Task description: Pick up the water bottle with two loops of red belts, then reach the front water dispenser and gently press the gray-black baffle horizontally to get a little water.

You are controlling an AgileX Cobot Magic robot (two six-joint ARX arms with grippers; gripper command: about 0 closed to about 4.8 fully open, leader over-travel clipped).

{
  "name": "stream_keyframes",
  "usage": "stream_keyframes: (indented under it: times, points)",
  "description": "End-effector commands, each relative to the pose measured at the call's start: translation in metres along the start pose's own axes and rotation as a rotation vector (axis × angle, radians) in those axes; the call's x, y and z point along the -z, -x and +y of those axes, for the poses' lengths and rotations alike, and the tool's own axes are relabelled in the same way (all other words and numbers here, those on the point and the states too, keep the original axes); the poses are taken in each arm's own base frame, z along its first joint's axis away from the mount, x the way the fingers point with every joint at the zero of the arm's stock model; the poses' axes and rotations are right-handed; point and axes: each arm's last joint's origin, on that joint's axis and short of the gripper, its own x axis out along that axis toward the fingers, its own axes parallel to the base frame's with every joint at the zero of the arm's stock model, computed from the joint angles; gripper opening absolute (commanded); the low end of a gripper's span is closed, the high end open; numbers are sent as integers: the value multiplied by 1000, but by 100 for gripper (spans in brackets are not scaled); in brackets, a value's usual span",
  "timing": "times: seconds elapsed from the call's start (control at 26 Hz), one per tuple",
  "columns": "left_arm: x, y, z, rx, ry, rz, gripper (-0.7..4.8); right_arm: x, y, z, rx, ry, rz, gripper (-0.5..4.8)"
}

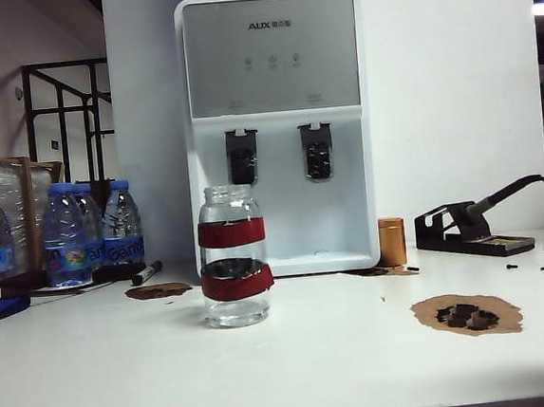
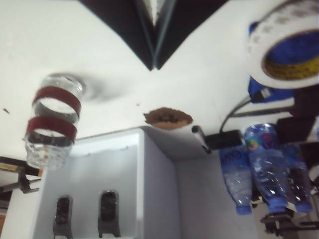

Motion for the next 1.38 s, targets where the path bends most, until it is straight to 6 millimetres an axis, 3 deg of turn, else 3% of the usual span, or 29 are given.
stream_keyframes:
  times: [0.04,0.27,0.46,0.69,0.73,0.81,0.88,0.92,1.0,1.15,1.38]
  points:
    - [-21,2,2,-68,-66,-212,-4,0,0,0,-6,2,-4,-2]
    - [-59,15,-3,30,-19,-387,11,0,0,0,-6,2,-4,-2]
    - [-92,22,-7,189,27,-430,83,0,0,0,-6,1,-4,-2]
    - [-146,11,-6,357,-45,-474,296,0,0,0,-6,-80,-7,-3]
    - [-160,-7,-1,389,-41,-445,332,-1,0,0,-7,-119,-10,-3]
    - [-166,-29,5,432,-33,-406,378,-5,1,2,1,-143,-18,-3]
    - [-165,-55,10,461,-19,-377,421,-13,3,6,6,-141,-34,-3]
    - [-156,-84,12,504,1,-333,470,-25,6,12,36,-133,-53,-3]
    - [-127,-124,15,663,19,-235,479,-49,16,27,94,-119,-90,-3]
    - [-97,-148,17,847,29,-146,479,-69,29,46,117,-134,-82,-3]
    - [-54,-173,21,878,-41,-87,479,-83,44,65,147,-159,-47,-3]
